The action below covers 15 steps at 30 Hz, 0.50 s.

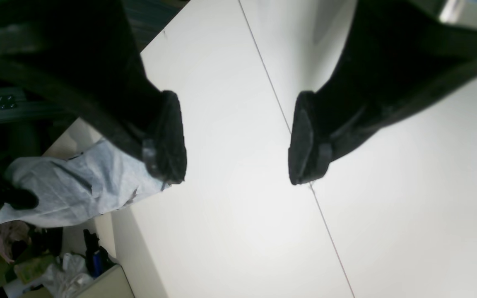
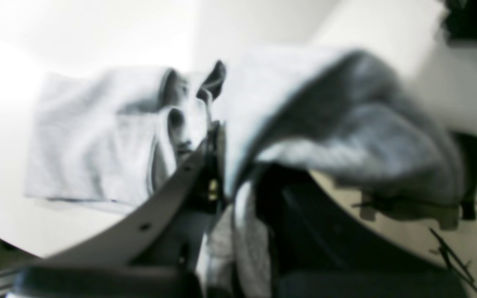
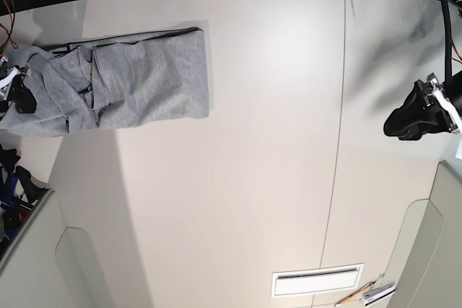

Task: Fold the T-shirt properly
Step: 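Lift the collar end with the right gripper and fold it over the bundle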

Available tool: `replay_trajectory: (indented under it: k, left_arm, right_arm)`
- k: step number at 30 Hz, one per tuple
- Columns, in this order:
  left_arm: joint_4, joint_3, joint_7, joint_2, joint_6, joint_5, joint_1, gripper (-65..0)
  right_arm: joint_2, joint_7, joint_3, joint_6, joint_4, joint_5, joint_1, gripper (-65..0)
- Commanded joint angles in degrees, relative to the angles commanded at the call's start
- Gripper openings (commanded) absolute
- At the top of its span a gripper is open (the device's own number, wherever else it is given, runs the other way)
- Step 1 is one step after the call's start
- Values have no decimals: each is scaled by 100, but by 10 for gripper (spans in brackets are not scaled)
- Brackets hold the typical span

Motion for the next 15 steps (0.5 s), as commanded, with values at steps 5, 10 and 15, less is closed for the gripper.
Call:
replay_trajectory:
  k: [5, 10, 15]
  left_arm:
    - [-2, 0, -25, 0, 0, 0, 0, -229]
    - [-2, 2, -47, 0, 0, 0, 0, -229]
    - [-2, 7, -45, 0, 0, 0, 2, -229]
  right_arm:
    - [-710, -11, -4, 0, 597, 55, -94, -650]
    - [-1429, 0, -44, 2, 1388, 83, -173, -650]
    - [-2052, 31, -595, 2, 1943, -46, -256, -650]
